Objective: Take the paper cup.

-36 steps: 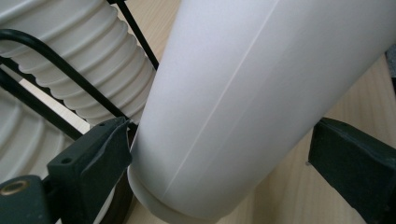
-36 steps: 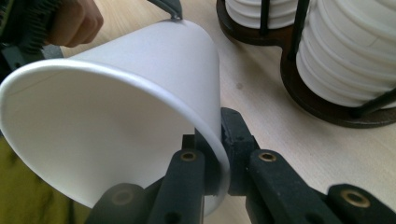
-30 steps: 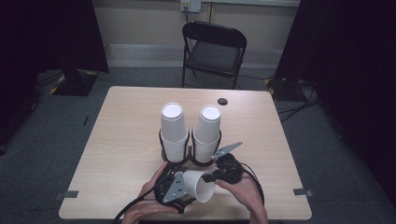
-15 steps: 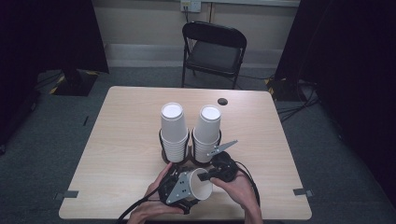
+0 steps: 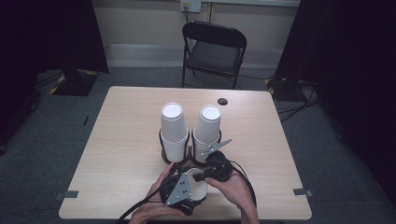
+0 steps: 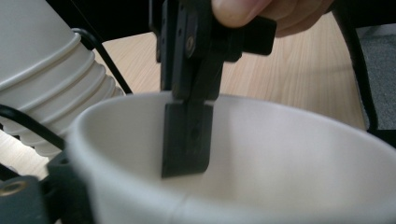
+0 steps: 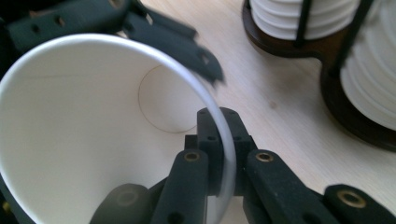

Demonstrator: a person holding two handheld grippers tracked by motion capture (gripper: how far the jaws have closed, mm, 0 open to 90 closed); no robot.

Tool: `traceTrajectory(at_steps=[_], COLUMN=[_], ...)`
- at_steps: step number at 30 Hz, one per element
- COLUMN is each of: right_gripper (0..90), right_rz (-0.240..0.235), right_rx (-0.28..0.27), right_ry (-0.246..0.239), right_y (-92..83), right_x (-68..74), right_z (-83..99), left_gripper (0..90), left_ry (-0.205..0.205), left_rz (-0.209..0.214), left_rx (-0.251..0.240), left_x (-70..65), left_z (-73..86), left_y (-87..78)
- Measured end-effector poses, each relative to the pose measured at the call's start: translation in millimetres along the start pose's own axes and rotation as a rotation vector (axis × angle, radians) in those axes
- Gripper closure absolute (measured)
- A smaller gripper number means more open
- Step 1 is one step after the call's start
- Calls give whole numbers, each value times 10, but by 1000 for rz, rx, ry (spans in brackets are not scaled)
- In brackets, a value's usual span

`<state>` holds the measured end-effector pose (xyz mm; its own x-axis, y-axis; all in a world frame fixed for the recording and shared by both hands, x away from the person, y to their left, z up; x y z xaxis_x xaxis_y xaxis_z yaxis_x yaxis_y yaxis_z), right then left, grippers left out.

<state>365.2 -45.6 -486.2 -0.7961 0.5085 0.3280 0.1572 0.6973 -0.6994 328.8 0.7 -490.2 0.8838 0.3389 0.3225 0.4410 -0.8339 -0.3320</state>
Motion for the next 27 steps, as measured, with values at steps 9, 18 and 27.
traceTrajectory(at_steps=[9, 18, 27], right_gripper=[819, 689, 642], right_rz=[7, 14, 31], right_rx=[6, -105, -291], right_ry=[11, 26, 25], right_y=[8, -41, -184], right_x=[-13, -19, -50], right_z=[10, -43, -104], left_gripper=[97, 100, 100], left_ry=[-22, -116, -184], left_rz=[-33, -39, -72], left_rx=[0, -35, -48], left_x=[83, 151, 272], left_z=[28, 57, 97], left_y=[-35, -101, -156])
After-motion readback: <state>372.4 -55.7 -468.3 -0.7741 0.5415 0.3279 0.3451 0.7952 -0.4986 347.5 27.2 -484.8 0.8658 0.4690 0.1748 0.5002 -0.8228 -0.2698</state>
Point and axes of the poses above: each handheld gripper's, and its own axes: y roughly forward along the jaws, z roughly out of its underside, x roughly to its left, the point moved 9 cm from there along y, roughly forward along the jaws, and after that the axes turned 5 degrees about -x, right-handed, at the moved point
